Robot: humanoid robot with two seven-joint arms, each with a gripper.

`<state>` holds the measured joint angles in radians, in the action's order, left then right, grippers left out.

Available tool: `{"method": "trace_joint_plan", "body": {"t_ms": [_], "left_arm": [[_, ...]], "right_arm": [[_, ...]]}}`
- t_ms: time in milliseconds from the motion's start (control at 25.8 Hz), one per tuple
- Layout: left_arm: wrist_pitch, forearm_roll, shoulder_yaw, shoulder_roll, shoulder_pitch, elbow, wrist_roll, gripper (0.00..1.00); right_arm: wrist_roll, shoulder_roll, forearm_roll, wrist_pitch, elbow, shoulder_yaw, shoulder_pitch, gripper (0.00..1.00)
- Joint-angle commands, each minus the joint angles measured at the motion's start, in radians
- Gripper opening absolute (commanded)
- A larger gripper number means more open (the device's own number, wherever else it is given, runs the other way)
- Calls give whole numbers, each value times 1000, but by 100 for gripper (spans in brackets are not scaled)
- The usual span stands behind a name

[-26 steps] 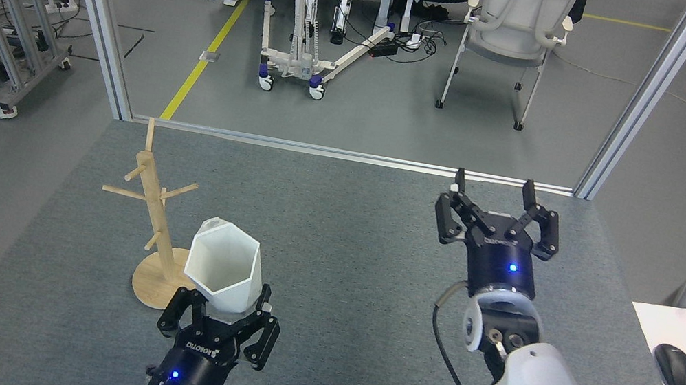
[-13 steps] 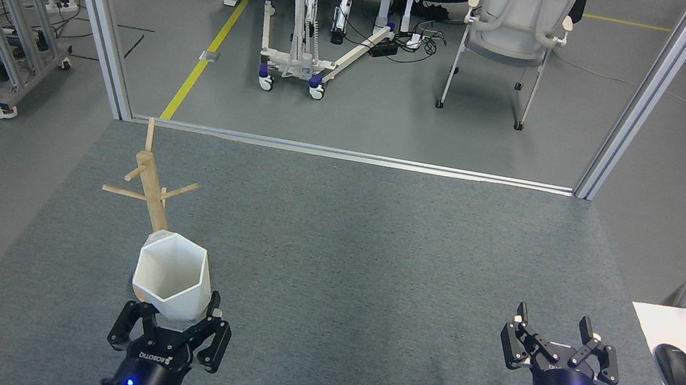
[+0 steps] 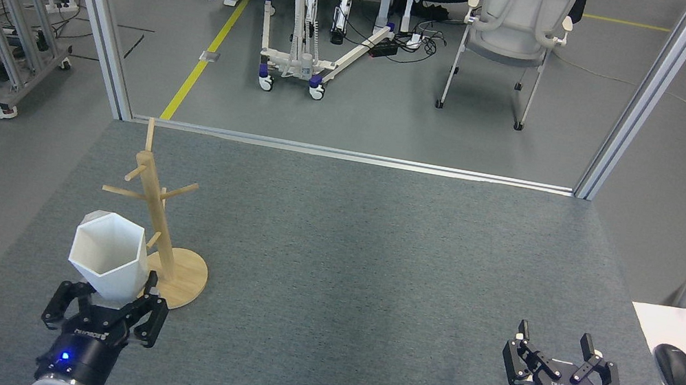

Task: Hang cup on storage rack

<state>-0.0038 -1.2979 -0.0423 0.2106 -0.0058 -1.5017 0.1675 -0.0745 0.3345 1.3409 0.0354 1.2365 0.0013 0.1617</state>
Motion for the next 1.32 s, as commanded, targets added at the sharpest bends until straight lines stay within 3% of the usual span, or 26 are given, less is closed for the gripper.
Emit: {"method": "trace_joint_plan", "body": {"t_ms": [0,349,852,1278], "left_arm": [[-77,12,32,53,-6,43,0,0],[-277,5,38,82,-65,118,14,0],[-294,3,59,135,-138,250,40,0],[-386,-24,59,188,-174,278,89,0]], "right_arm": [[1,1,0,-3,0,2,1,100],[1,3,-3,-9,-3,17,1,100],[2,1,3,-8,-17,29,7,100],[4,0,4,-8,-17,40,10,100]]}}
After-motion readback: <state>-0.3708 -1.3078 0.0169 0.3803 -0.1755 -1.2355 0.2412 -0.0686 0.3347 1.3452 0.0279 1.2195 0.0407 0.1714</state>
